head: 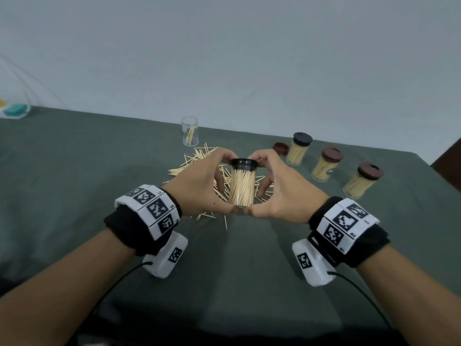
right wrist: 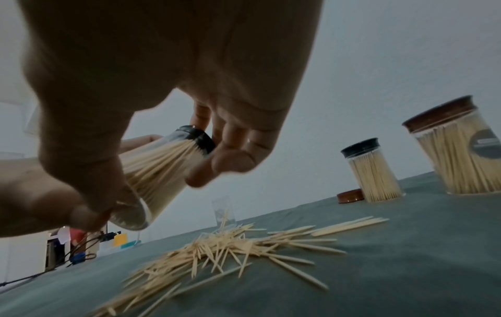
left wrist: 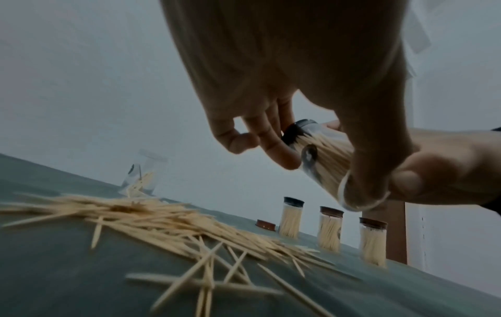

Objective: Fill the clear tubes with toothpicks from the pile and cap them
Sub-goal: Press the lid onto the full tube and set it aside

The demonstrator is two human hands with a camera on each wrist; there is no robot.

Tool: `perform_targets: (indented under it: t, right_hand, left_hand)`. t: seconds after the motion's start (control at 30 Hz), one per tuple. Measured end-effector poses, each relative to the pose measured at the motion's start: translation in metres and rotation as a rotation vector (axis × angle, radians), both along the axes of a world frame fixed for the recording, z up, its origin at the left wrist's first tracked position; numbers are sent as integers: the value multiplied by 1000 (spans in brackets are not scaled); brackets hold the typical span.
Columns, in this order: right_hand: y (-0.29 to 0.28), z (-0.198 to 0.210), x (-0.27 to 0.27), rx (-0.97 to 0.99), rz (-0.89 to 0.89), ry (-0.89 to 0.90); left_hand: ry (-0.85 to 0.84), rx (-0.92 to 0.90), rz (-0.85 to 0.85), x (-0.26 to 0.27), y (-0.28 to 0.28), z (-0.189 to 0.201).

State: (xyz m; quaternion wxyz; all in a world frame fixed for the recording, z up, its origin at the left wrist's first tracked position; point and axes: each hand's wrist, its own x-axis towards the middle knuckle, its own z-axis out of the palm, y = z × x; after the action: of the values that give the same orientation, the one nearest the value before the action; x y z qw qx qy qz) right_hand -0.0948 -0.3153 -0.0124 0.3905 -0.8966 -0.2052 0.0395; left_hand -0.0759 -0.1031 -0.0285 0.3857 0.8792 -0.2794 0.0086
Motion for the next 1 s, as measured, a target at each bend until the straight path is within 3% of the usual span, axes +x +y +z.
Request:
perform_targets:
  t: [0.13, 0.23, 0.47, 0.63, 0.8, 1.0]
  right_hand:
    - [-2, 8, 11, 104, -20, 95]
    - [6, 18, 28, 187, -108, 71]
    - [30, 31, 104, 118, -243, -14]
    - [41, 34, 162, -162, -342, -167]
    - [39, 12, 207, -392, -397, -177]
    - [33, -13, 231, -548, -439, -106]
  left_hand:
    - [-61, 74, -13, 12, 1, 9]
    - [-99, 121, -6, 25, 2, 13]
    - [-111, 116, 112, 84, 11, 15]
    - [-154, 335, 331, 140, 21, 11]
    - [-3, 526, 518, 176, 41, 8]
    - [80, 574, 498, 191, 48, 2]
